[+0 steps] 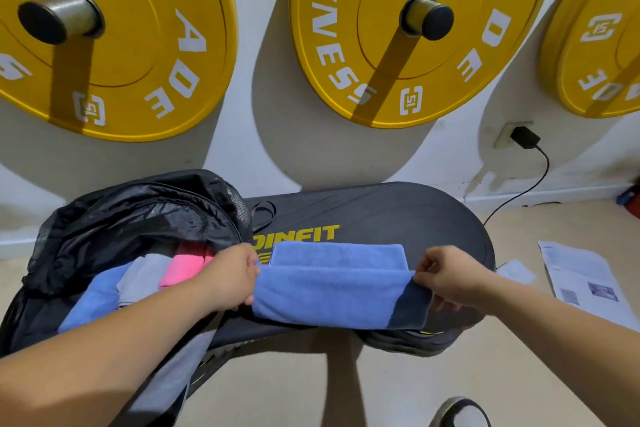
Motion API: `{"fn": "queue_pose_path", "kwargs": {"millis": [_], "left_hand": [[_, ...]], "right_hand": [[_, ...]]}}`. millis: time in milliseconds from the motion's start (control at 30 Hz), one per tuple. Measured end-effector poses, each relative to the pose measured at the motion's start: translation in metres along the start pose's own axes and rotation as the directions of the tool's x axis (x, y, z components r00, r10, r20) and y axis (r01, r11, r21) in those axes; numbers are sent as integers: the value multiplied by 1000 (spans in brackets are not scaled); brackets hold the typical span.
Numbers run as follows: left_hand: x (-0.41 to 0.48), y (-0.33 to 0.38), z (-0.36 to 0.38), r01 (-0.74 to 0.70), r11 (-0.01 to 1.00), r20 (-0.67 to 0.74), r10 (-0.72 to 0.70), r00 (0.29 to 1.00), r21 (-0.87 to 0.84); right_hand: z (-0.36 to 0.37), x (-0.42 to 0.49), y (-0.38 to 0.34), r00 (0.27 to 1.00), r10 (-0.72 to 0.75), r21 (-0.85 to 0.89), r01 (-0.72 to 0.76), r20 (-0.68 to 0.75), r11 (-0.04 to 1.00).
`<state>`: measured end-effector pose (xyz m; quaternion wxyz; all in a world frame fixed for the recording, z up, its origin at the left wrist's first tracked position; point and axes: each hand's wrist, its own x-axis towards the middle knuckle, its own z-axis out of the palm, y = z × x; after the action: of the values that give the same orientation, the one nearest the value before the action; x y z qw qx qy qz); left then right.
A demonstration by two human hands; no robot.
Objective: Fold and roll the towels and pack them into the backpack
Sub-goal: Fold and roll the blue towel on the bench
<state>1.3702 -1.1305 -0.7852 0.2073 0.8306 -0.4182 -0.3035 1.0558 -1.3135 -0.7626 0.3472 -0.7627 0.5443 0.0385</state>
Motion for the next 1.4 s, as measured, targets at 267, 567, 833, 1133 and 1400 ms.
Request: {"fn": "queue_pose_path", "kwargs": {"millis": [267,567,833,1133,1400], "left_hand": [[79,13,16,1,999,-144,5,990,43],[133,-4,49,18,910,-108,29,994,414],[137,1,50,-26,920,69,-1,998,392],[139,28,31,30,940,21,-39,999,339],[211,103,2,-104,947,-277,192,942,303]], "right_hand": [[-1,95,-7,996,17,-112,-28,-92,993],[41,147,23,989,8,-23,-12,-150,1000],[43,151,26,994,-84,-145,73,-68,987],[41,153,19,991,-130,-72,129,-12,989],[41,146,19,996,-7,143,-6,90,990]]}}
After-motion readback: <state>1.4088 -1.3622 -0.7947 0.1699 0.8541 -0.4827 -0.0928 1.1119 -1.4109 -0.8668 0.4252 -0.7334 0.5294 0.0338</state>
